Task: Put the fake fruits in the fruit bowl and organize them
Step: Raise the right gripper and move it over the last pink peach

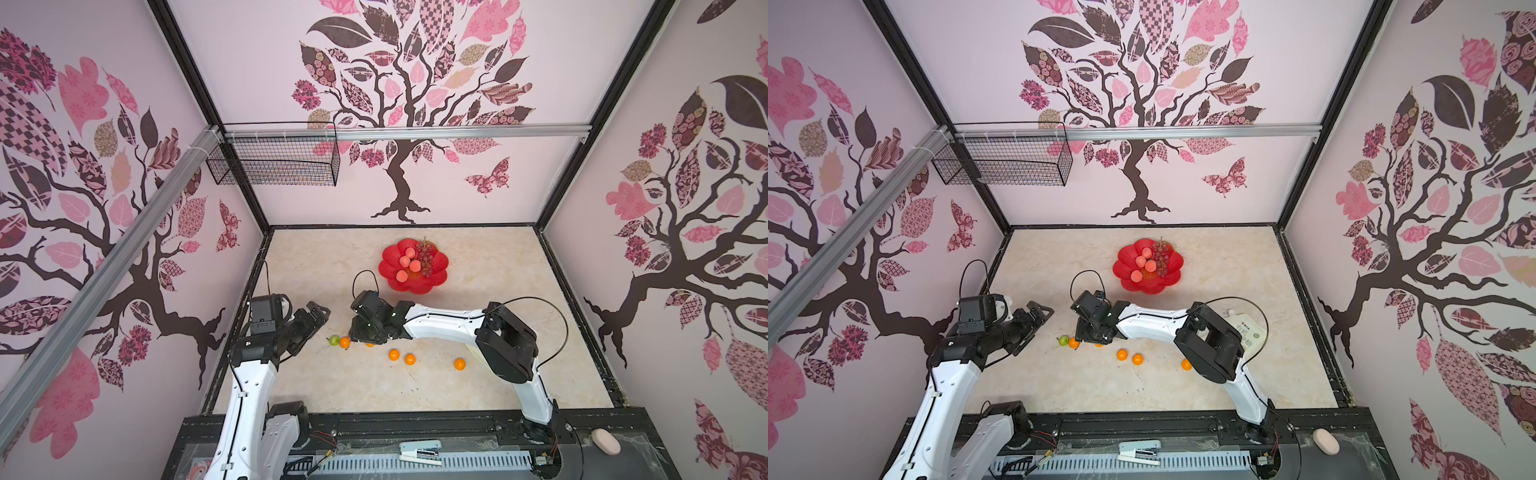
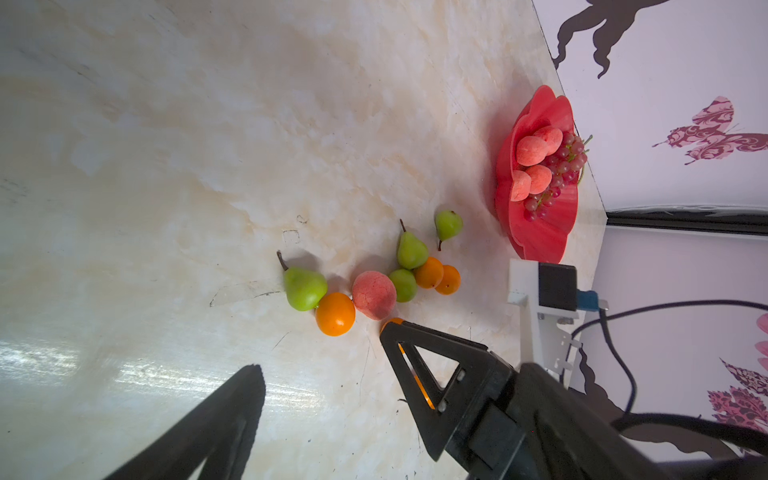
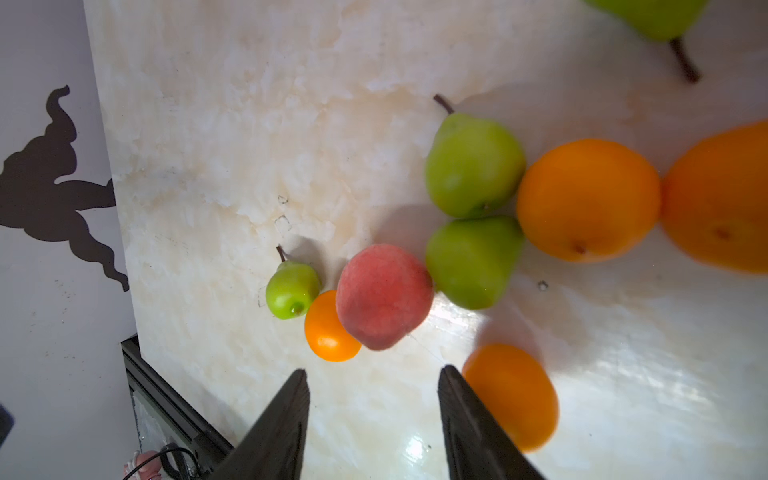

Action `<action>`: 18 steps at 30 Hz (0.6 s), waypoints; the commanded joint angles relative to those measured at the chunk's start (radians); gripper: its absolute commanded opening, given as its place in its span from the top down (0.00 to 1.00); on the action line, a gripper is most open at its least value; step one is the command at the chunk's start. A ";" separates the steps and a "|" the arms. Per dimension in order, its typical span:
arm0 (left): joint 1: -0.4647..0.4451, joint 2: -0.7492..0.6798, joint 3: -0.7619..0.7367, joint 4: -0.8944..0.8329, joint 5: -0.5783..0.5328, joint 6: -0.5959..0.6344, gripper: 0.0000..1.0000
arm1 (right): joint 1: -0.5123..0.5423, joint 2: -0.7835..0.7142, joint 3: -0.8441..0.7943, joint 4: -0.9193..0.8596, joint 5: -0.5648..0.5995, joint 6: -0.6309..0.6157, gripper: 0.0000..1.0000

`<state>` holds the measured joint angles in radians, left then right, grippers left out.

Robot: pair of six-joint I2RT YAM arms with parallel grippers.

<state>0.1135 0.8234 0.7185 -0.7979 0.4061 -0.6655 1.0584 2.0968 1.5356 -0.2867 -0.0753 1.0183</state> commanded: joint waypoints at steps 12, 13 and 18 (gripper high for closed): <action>0.006 -0.003 -0.007 0.016 0.054 0.030 0.02 | 0.003 0.121 0.094 -0.022 0.017 0.034 0.41; 0.006 -0.002 -0.008 0.019 0.056 0.030 0.02 | 0.003 0.126 0.098 -0.024 0.021 0.034 0.41; 0.005 0.003 -0.013 0.028 0.064 0.030 0.02 | 0.002 0.158 0.134 -0.059 0.046 0.022 0.41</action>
<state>0.1135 0.8249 0.7185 -0.7937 0.4561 -0.6533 1.0584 2.2040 1.6257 -0.2966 -0.0635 1.0477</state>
